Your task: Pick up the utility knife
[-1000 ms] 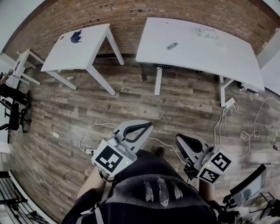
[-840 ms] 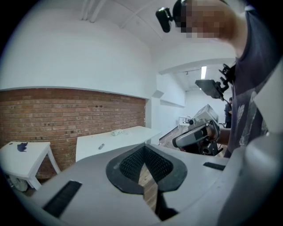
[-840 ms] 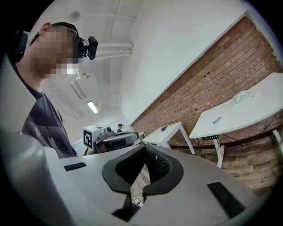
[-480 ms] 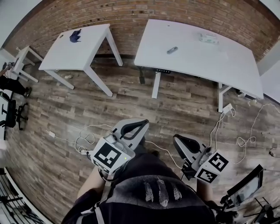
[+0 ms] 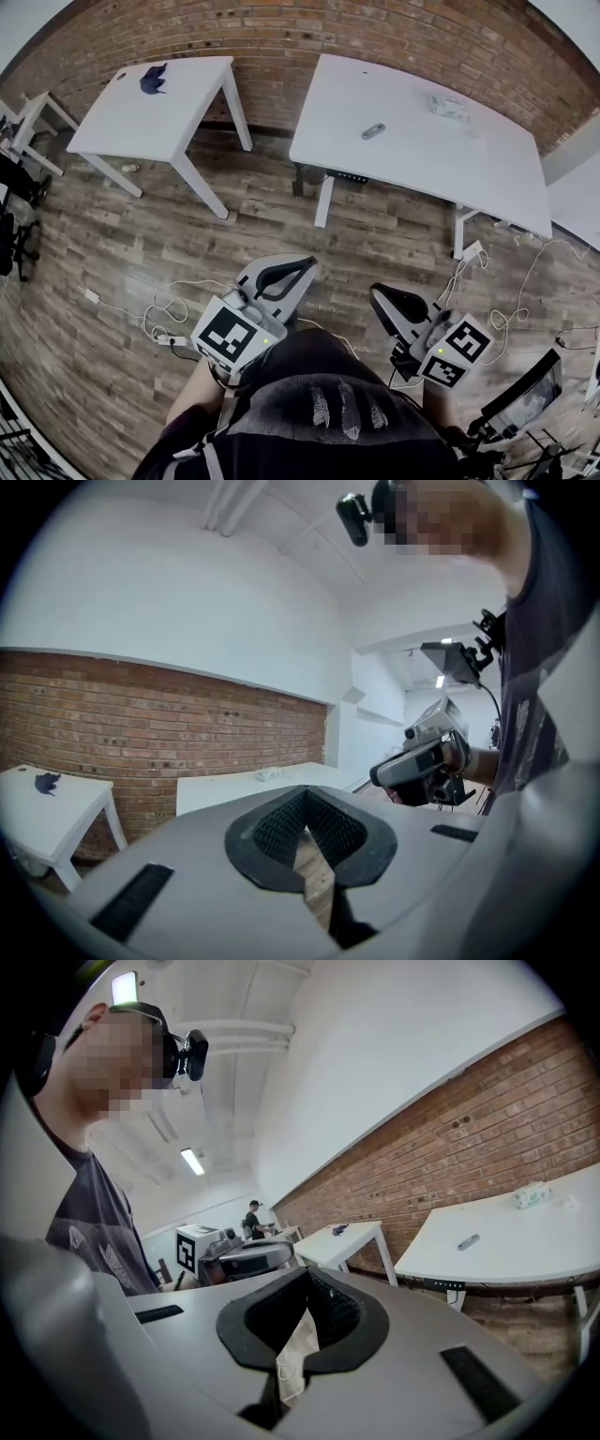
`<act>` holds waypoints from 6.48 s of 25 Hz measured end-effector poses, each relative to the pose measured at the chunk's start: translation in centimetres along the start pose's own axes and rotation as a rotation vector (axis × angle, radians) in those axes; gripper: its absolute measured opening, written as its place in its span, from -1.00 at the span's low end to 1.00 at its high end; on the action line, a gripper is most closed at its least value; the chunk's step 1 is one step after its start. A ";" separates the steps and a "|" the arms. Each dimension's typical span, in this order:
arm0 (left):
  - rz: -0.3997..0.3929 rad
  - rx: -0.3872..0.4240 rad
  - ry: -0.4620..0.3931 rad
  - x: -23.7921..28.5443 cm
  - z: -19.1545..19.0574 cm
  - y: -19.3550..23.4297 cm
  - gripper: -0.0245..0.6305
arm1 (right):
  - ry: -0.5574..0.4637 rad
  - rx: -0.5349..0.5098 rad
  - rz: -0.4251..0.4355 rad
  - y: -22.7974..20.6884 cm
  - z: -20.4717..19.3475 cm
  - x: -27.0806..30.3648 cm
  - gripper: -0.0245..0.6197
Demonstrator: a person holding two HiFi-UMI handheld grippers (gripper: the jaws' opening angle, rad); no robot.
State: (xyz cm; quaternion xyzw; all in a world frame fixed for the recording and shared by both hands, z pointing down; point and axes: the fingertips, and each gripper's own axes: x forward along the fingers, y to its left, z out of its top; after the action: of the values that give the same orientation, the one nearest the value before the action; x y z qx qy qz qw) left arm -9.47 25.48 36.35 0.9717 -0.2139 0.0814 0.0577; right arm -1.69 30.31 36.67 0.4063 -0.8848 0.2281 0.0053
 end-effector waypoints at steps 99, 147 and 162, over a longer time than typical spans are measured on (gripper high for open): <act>-0.189 0.190 0.732 46.6 -20.9 26.4 -0.23 | -0.068 0.321 -0.275 -36.6 14.6 14.2 -0.93; -0.271 0.233 0.135 39.0 3.2 24.2 -0.53 | -0.196 0.558 -0.170 -41.1 16.3 20.5 -0.46; -0.151 0.276 0.169 37.7 3.0 26.2 -0.53 | -0.151 0.531 -0.036 -40.6 17.2 22.8 -0.68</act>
State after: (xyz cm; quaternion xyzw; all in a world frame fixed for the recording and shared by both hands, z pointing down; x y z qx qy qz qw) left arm 13.55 -13.94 42.34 0.9734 -0.1215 0.1870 -0.0526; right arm 15.35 -15.97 41.90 0.4252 -0.7846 0.4207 -0.1633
